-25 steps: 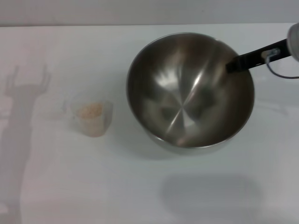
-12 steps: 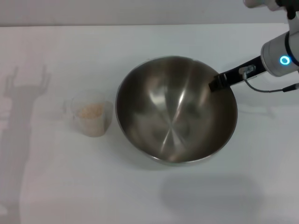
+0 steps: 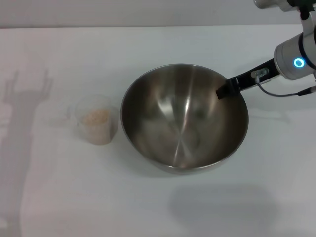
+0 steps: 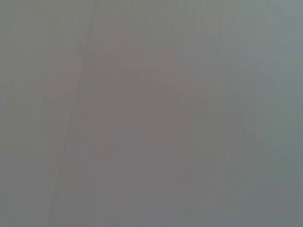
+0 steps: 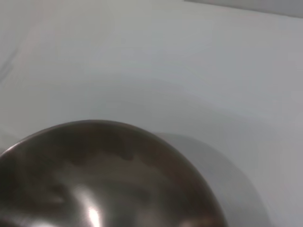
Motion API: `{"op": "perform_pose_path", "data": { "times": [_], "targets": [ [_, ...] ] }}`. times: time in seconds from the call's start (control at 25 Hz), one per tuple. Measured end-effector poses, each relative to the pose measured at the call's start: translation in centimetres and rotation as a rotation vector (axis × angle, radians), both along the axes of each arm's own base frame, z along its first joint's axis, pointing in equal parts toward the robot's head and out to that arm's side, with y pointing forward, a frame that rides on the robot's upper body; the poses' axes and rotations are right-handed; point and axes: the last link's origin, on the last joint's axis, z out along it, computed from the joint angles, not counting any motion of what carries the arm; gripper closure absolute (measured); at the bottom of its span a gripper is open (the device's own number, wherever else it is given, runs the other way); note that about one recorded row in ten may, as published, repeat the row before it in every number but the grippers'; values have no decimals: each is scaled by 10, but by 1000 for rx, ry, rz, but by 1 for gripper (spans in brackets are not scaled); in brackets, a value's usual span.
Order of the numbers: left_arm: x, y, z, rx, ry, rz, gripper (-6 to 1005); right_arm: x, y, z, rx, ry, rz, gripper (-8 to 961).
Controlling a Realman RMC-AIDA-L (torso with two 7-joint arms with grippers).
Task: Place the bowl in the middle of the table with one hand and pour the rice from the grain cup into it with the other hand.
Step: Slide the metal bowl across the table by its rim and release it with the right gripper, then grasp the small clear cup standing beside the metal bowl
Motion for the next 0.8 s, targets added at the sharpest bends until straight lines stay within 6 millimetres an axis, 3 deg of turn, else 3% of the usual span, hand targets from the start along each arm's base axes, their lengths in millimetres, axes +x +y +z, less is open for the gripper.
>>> {"op": "perform_pose_path", "data": {
  "times": [0.2, 0.56, 0.8],
  "targets": [
    [1, -1, 1, 8, 0, -10, 272, -10, 5, 12, 48, -20, 55, 582],
    [-1, -5, 2, 14, 6, -11, 273, -33, 25, 40, 237, -86, 206, 519],
    [-3, -6, 3, 15, 9, -4, 274, -56, 42, 57, 496, 106, 398, 512]
  ]
}}
